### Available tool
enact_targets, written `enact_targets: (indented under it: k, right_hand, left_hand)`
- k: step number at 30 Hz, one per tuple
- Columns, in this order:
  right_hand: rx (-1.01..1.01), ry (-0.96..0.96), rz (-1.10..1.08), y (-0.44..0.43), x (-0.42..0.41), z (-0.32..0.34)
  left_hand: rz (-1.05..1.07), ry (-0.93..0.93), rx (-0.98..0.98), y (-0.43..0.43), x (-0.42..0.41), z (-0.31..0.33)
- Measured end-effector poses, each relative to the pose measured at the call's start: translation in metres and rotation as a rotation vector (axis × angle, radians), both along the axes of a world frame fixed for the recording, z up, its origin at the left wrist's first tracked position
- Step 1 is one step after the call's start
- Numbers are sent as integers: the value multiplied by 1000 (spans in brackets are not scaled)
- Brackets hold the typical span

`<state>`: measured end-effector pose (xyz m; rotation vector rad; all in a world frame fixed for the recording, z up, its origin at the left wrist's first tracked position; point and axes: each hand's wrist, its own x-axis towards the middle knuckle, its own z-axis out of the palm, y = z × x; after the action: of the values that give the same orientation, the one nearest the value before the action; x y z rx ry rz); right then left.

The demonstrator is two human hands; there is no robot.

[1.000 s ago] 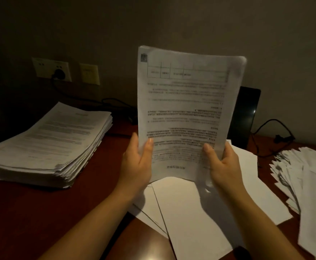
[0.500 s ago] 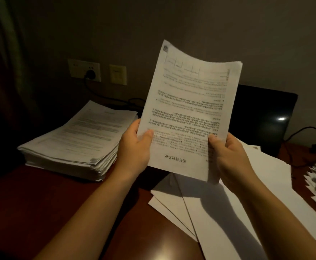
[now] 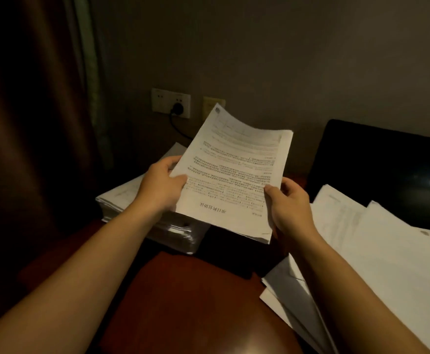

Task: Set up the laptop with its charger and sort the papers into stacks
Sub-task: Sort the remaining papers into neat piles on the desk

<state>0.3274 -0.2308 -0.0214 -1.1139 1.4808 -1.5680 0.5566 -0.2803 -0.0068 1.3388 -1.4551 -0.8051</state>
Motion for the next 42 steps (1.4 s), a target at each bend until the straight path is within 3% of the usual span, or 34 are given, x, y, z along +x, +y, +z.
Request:
enact_targets:
  k: [9, 15, 18, 21, 24, 27, 35, 42]
  right_hand:
    - [81, 66, 138, -27, 55, -18]
    - [66, 218, 169, -33, 75, -28]
    - [100, 437, 196, -36, 82, -31]
    - [230, 858, 169, -42, 85, -34]
    - [339, 1032, 199, -44, 88, -32]
    - [369, 1073, 283, -47, 89, -29]
    - [369, 1060, 433, -50, 61, -10]
    - [244, 1366, 311, -9, -12, -12]
  left_hand:
    - [104, -216, 81, -30, 65, -7]
    - [107, -349, 125, -42, 91, -8]
    - [102, -412, 132, -46, 97, -12]
    - [120, -552, 176, -50, 101, -20]
    - [42, -664, 241, -49, 100, -23]
    - [-70, -796, 260, -44, 94, -18]
    - [-94, -1203, 353, -39, 76, -9]
    - [-229, -1205, 49, 1, -14, -3]
